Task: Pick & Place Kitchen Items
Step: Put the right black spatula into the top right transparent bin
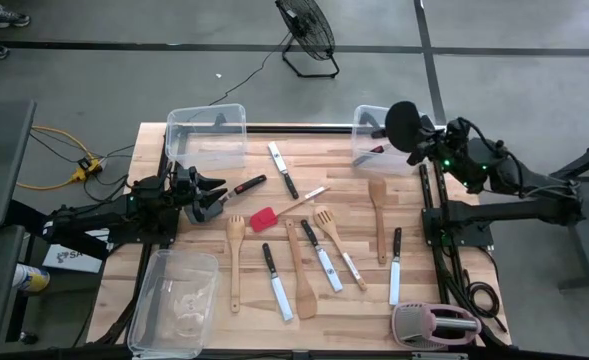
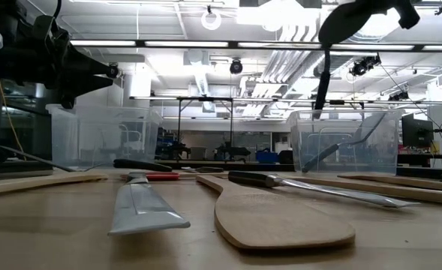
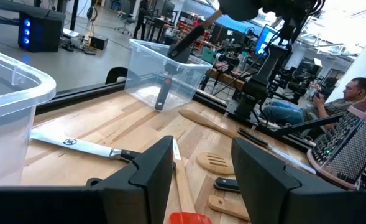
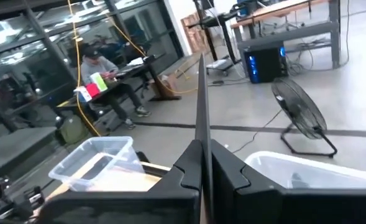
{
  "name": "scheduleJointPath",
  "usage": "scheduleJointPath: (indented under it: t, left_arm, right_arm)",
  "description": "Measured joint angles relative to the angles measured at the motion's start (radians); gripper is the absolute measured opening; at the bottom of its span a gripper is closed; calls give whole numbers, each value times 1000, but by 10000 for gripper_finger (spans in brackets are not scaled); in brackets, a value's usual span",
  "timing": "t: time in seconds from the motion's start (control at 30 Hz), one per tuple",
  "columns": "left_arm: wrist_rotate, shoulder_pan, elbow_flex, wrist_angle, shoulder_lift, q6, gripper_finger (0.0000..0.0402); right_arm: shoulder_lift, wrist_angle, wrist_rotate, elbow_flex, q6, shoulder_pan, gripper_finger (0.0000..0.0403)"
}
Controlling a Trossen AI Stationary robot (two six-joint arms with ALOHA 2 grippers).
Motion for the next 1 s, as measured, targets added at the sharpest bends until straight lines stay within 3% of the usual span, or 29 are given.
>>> scheduleJointPath:
  t: [0.23, 0.63, 1.0]
  left_arm:
    - [0, 0, 0, 0, 0, 0, 163]
    - [0, 0, 0, 0, 0, 0, 163]
    - [0, 0, 0, 0, 0, 0, 163]
  right_arm:
    - [52, -22, -47, 0, 130, -101, 3]
    - [155, -53, -242, 0, 393, -321, 3]
    - [207, -81, -277, 0, 544, -444, 3]
